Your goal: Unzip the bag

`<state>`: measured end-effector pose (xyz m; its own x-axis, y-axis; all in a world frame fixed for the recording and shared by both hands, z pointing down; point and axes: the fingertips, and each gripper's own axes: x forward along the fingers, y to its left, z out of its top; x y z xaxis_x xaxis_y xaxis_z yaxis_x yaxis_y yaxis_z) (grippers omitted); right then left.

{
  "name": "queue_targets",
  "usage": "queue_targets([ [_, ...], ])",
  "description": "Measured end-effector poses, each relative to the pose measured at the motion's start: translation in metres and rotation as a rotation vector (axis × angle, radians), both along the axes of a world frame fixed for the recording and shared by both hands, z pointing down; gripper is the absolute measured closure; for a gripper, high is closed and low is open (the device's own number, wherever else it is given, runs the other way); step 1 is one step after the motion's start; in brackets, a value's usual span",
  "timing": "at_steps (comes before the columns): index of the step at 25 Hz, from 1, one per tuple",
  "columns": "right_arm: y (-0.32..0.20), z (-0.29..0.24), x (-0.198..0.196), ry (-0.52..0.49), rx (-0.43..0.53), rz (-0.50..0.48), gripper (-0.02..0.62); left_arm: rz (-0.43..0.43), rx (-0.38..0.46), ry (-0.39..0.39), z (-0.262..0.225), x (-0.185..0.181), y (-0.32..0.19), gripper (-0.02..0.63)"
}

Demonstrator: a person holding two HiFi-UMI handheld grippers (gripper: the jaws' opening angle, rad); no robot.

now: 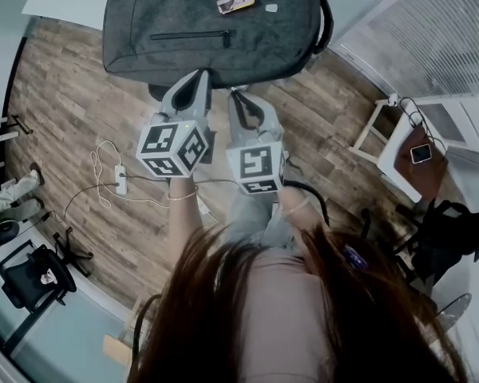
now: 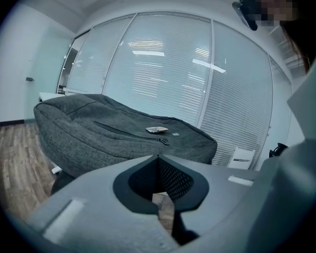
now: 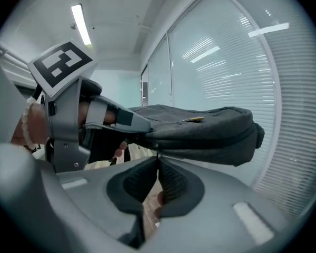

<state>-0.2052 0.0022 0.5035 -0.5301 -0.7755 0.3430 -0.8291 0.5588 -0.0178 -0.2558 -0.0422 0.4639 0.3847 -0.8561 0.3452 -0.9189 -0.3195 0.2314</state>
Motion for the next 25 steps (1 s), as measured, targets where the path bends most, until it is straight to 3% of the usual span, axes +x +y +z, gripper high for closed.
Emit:
queue_targets([
  [25, -0.005, -0.003, 0.050, 0.126, 0.008, 0.043, 0.584, -0.099, 0.033, -0.022, 0.001, 0.000, 0.003, 0.598],
])
